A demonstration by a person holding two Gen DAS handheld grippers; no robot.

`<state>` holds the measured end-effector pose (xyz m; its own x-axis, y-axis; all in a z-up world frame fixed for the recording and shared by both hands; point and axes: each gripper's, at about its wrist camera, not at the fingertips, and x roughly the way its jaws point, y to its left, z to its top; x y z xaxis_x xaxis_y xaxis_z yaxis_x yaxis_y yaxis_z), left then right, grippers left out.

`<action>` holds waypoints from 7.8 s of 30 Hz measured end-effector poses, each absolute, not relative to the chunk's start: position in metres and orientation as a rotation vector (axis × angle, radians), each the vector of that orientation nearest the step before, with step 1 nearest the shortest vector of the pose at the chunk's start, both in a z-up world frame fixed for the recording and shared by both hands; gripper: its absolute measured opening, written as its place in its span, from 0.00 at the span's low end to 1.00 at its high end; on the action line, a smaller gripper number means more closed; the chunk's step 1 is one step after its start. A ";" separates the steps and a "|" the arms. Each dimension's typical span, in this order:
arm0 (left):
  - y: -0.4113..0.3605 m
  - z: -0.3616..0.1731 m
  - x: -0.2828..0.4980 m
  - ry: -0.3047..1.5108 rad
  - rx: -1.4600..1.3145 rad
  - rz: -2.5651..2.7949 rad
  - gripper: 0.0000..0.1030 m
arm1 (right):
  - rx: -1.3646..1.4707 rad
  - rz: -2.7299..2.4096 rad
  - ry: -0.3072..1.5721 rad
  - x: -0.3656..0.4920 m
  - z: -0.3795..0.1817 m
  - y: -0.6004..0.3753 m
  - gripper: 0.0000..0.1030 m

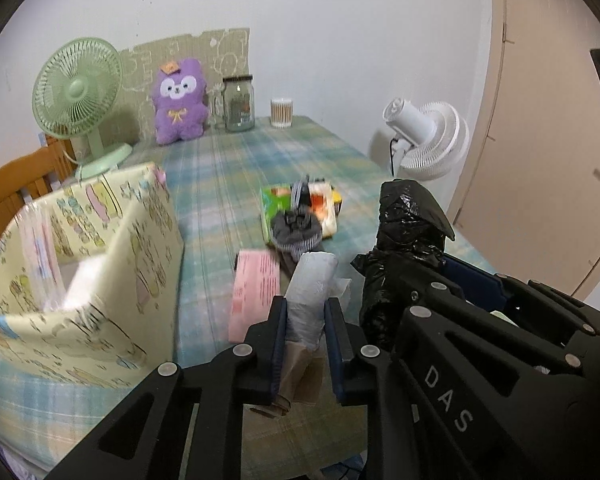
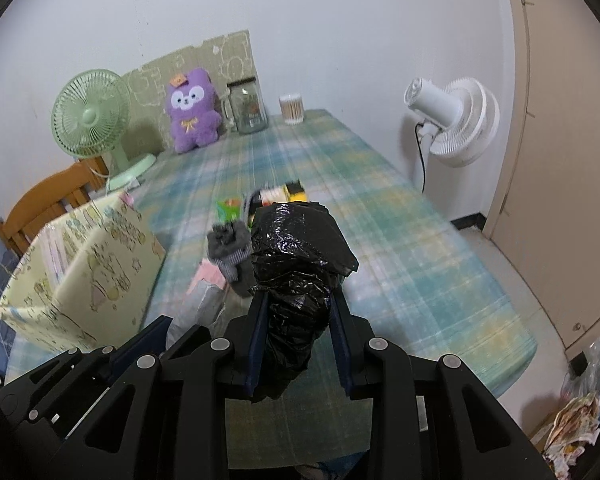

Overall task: Organize soft objects
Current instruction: 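Lift the white paper item and black bag in both tools toward the box, then lower the white paper item and black bag into the yellow box with both tools, then open the left tool releasing the paper item while the right tool releases the black bag, then move both tools back toward the pink packet and grey pouch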

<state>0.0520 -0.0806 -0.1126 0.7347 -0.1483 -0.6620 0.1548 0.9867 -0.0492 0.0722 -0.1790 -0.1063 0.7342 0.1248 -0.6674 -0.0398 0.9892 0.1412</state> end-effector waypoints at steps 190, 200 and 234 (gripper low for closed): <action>-0.053 -0.034 0.053 0.581 -0.006 -0.047 0.98 | 0.084 0.198 0.523 0.067 -0.022 -0.153 1.00; -0.077 -0.068 0.059 0.629 -0.035 -0.067 0.98 | 0.053 0.166 0.550 0.072 -0.054 -0.179 1.00; -0.082 -0.147 0.093 0.870 0.020 0.044 0.95 | -0.089 0.270 0.723 0.120 -0.135 -0.167 0.84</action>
<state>0.0927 -0.0818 -0.1468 0.6443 0.0467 -0.7633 -0.0300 0.9989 0.0358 0.1200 -0.1674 -0.1347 0.7166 0.2131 -0.6641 -0.2740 0.9616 0.0129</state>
